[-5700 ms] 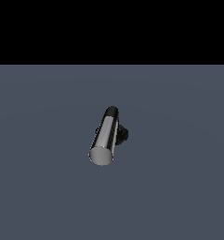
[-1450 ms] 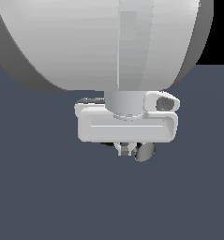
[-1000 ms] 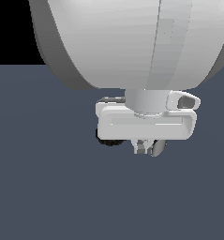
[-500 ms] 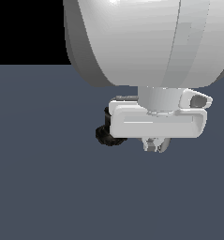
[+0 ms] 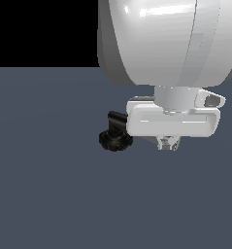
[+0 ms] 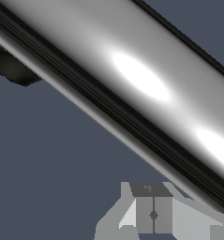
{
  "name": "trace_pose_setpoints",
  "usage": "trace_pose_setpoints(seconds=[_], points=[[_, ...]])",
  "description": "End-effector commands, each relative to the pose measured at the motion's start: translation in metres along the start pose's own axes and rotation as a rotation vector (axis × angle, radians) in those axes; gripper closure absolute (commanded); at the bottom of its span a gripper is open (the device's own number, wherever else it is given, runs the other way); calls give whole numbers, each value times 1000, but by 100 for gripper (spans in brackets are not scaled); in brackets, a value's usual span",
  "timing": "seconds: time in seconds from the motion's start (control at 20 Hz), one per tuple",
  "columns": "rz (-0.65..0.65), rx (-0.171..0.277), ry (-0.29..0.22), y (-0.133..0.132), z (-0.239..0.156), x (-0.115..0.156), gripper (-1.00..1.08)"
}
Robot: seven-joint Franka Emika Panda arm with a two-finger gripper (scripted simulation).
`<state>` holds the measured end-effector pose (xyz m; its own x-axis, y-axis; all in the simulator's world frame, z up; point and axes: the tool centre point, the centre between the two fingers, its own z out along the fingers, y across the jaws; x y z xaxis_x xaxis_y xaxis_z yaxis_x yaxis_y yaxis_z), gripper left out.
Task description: Turn on the faucet by rotating a designated handle.
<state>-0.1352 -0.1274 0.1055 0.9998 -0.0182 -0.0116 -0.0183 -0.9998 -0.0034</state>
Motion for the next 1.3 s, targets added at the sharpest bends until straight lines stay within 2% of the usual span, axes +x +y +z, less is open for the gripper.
trace_pose_setpoints(seconds=[0.0, 1.25], points=[[-16, -2, 8, 2, 0, 14, 108], [-5, -3, 11, 66, -2, 82, 108]])
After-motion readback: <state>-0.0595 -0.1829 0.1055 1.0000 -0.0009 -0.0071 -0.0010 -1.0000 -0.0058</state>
